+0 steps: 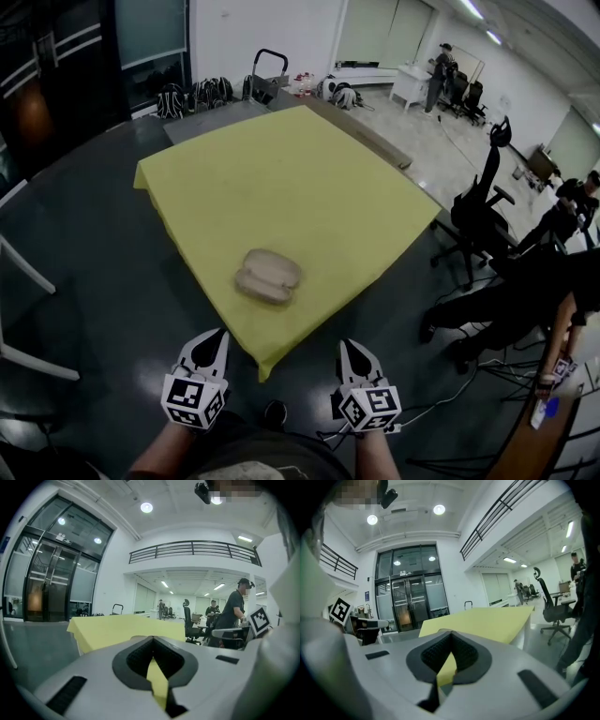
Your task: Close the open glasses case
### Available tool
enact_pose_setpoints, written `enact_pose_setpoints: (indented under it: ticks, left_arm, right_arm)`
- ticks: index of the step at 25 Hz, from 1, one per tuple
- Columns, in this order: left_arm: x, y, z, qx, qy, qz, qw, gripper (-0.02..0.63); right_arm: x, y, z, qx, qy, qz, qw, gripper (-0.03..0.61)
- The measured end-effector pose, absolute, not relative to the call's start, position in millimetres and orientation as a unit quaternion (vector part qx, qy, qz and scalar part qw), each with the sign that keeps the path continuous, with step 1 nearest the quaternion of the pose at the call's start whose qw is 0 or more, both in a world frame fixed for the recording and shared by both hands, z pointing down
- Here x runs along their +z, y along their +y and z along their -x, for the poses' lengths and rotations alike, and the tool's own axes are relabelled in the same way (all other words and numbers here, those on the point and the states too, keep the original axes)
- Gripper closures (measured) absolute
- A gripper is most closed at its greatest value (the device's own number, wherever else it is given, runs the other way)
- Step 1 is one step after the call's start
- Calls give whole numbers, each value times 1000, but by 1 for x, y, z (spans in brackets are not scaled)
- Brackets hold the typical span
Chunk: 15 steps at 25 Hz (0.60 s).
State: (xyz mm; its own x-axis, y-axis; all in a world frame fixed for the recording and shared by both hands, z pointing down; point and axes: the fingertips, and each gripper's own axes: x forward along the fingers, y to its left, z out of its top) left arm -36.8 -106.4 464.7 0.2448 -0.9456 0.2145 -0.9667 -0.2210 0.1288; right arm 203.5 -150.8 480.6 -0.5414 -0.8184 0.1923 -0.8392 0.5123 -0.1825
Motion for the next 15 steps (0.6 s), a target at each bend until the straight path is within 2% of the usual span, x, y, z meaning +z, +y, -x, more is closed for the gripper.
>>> enact_pose_setpoints:
  ticks: [5, 15]
  left_arm:
    - [463, -123, 31, 52, -620, -774, 115, 605]
    - [487, -177, 56, 96, -596, -787, 127, 604]
  right_arm:
    - [489, -173, -214, 149, -864, -479, 35, 589]
    - [497, -202, -180, 159, -863, -475, 66, 589]
